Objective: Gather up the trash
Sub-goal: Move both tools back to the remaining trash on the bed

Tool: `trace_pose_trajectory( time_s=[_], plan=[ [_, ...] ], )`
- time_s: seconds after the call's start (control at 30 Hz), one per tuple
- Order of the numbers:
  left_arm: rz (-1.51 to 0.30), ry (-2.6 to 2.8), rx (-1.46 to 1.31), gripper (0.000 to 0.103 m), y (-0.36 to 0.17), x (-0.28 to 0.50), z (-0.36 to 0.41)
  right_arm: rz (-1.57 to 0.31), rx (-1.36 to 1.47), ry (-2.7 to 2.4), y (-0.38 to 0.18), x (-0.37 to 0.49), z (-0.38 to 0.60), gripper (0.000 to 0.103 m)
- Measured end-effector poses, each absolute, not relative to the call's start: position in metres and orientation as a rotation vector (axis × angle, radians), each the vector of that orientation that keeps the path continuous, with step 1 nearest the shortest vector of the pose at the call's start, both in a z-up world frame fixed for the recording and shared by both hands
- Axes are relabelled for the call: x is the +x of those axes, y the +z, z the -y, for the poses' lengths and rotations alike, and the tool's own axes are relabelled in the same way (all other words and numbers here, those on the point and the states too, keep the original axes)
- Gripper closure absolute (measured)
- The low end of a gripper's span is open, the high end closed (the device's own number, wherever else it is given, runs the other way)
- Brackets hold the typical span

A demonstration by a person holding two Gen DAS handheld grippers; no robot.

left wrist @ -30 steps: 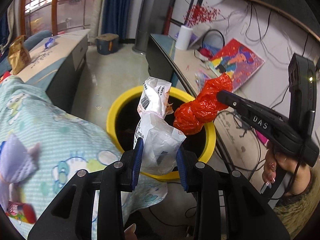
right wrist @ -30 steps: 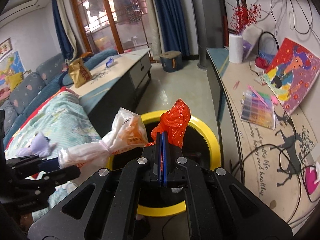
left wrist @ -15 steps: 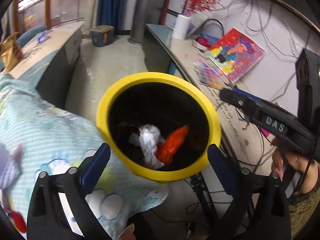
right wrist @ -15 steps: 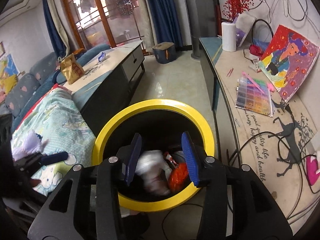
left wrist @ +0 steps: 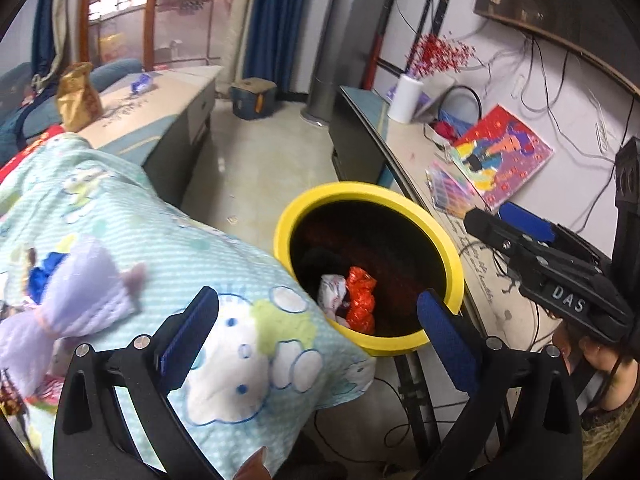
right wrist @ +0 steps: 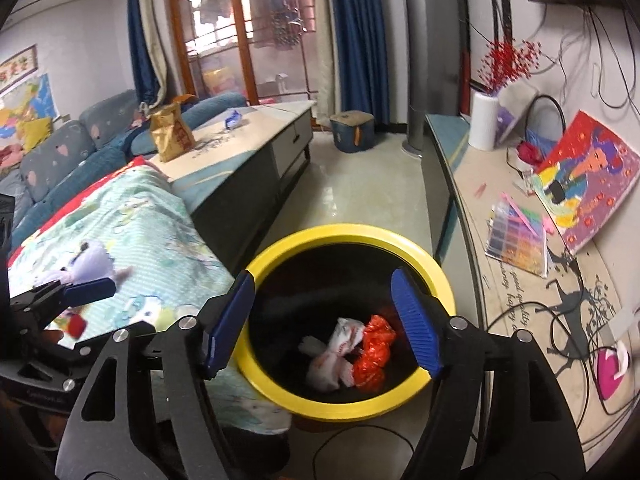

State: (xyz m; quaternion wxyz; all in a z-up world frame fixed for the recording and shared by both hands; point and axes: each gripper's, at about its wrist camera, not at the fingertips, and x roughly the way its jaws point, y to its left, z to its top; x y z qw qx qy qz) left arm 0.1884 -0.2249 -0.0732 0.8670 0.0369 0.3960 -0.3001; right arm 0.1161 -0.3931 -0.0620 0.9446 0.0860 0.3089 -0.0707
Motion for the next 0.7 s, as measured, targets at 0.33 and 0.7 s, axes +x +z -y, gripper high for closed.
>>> trace_pose_trajectory(
  time_s=[0.33, 0.7],
  plan=[
    [-0.729, -0.523, 0.017, 0.006, -0.042, 0.176, 0.175, -0.586, 0.142, -0.054, -0.039, 0.110, 0.354, 0.036],
    [-0.694, -0.388, -0.049, 0.006, -0.031, 0.168, 0.111, -0.573, 0.106, 0.101, -0.026, 0.110, 0.297, 0.035]
  ],
)
